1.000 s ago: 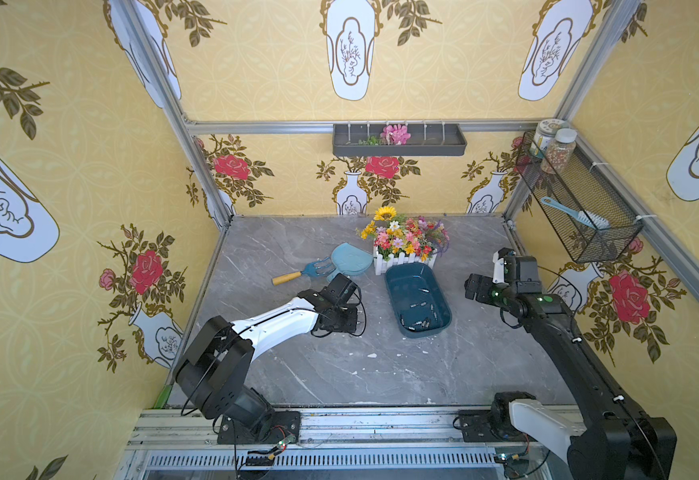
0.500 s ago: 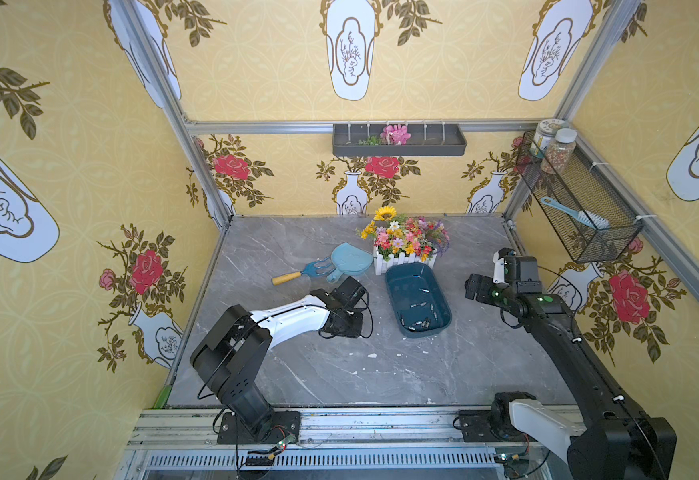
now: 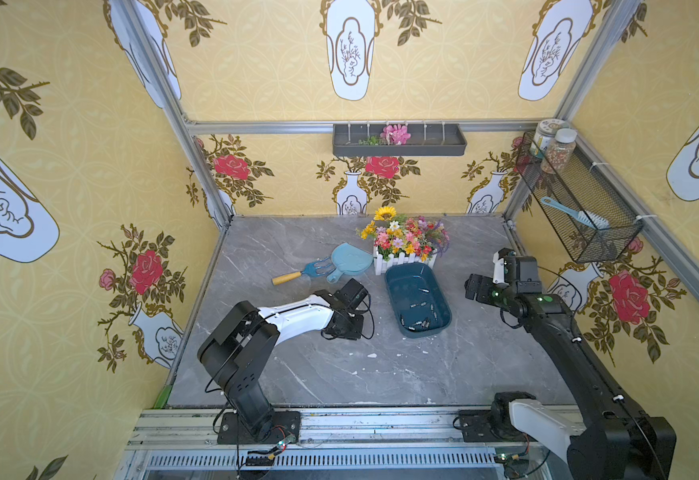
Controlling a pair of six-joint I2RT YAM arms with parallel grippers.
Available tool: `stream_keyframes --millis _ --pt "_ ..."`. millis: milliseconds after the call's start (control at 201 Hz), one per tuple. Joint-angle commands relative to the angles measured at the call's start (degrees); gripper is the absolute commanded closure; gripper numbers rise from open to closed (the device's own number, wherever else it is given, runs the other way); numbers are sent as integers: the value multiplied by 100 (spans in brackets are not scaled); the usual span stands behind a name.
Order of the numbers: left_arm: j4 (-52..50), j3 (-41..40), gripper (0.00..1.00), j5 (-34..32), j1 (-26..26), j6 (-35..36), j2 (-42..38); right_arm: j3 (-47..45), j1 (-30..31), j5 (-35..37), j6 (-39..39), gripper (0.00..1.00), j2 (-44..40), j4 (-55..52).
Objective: Put the bit on the desktop into the storage box
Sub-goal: Pick up the screwdriver bit from the center of the board.
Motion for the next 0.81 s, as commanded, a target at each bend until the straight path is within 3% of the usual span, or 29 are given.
stream_keyframes --millis 0,803 --pt "-17 20 70 2 -5 57 80 -10 -9 17 26 3 18 172" --pt "-75 85 83 -93 -138 142 250 -1 -55 -10 16 3 49 164"
